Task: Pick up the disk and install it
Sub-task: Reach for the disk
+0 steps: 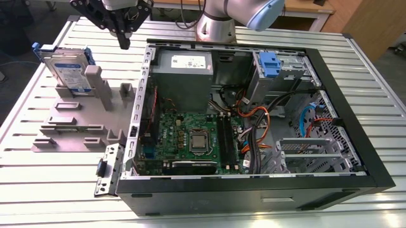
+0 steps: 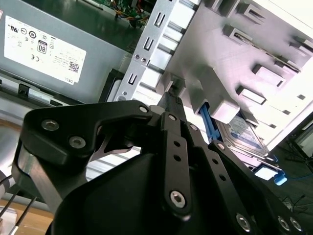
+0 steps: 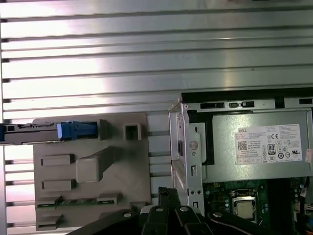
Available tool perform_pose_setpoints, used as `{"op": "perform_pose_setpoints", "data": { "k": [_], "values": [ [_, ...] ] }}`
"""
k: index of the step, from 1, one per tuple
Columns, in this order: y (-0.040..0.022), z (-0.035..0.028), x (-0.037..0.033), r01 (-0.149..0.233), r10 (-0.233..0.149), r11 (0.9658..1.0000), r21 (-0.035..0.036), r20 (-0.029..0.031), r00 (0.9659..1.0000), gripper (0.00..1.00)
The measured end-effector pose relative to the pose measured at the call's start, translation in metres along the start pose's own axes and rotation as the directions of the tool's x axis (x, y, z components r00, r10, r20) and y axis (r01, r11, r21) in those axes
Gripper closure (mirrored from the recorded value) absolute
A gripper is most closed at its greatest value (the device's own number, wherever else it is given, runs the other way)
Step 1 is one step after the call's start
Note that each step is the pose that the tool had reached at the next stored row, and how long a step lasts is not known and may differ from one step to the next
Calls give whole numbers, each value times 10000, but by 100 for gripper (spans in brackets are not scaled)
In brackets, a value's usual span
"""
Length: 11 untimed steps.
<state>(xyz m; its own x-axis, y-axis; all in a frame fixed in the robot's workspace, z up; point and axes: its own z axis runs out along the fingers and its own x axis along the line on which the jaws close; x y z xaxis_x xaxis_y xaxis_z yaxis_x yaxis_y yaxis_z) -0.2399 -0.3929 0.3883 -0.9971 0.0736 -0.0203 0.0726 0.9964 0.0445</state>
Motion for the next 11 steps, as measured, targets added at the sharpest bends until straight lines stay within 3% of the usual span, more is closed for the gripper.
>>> {"op": "perform_pose_setpoints", "data": {
  "k": [11],
  "values": [
    [-3, 7, 92, 35, -35, 10000, -1, -2, 10000, 89]
  ]
}}
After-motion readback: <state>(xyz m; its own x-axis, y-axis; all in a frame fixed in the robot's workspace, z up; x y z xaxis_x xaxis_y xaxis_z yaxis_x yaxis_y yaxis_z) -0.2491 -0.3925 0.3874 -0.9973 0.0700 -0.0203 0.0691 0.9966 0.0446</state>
